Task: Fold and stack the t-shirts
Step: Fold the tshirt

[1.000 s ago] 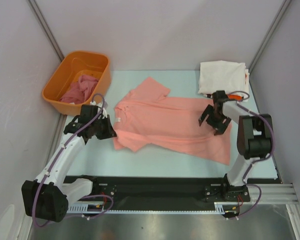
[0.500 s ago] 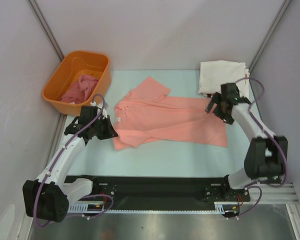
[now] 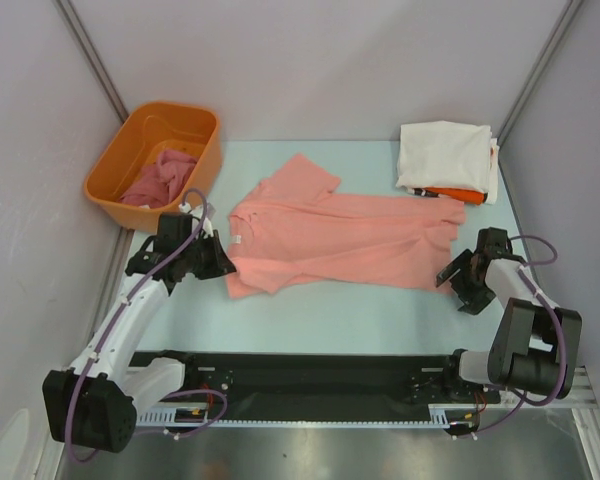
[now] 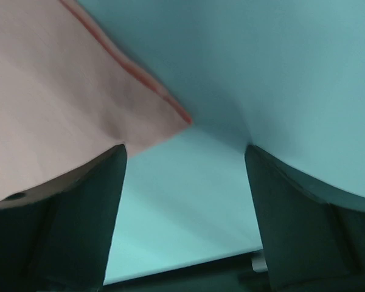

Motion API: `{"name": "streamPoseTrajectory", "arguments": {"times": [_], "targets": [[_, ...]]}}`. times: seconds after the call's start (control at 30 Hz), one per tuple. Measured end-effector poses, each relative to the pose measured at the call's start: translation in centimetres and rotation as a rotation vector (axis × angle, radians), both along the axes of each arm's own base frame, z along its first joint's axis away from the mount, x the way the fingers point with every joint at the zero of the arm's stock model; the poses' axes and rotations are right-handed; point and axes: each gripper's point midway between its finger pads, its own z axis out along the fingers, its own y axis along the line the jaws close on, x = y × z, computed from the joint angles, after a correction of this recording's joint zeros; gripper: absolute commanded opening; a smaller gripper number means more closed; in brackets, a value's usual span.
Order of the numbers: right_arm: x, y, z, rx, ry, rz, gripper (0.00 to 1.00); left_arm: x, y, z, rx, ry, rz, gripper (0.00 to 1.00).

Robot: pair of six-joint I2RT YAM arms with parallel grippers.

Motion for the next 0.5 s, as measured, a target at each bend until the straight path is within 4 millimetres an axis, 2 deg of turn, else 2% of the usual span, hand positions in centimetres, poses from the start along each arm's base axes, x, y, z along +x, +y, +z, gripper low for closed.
{"name": "streamPoseTrajectory", "arguments": {"times": [0.27, 0.33, 0.37, 0.5], "targets": [[2.6, 0.4, -0.1, 0.04, -0.079, 0.037, 0.67, 0.0, 0.0, 0.1, 0.0, -0.005, 0.0, 0.0], [3.3, 0.4, -0.1, 0.043, -0.094, 0.048, 0.51, 0.0, 0.0, 0.1, 0.0, -0.005, 0.001, 0.0], [3.6, 0.4, -0.2, 0.045, -0.099, 0.052, 0.4, 0.0, 0.0, 0.1, 0.001, -0.005, 0.001, 0.0], [4.2, 0.2, -0.5, 0.056, -0.117, 0.059, 0.18, 0.0, 0.1, 0.1, 0.004, -0.006, 0.004, 0.0]]}}
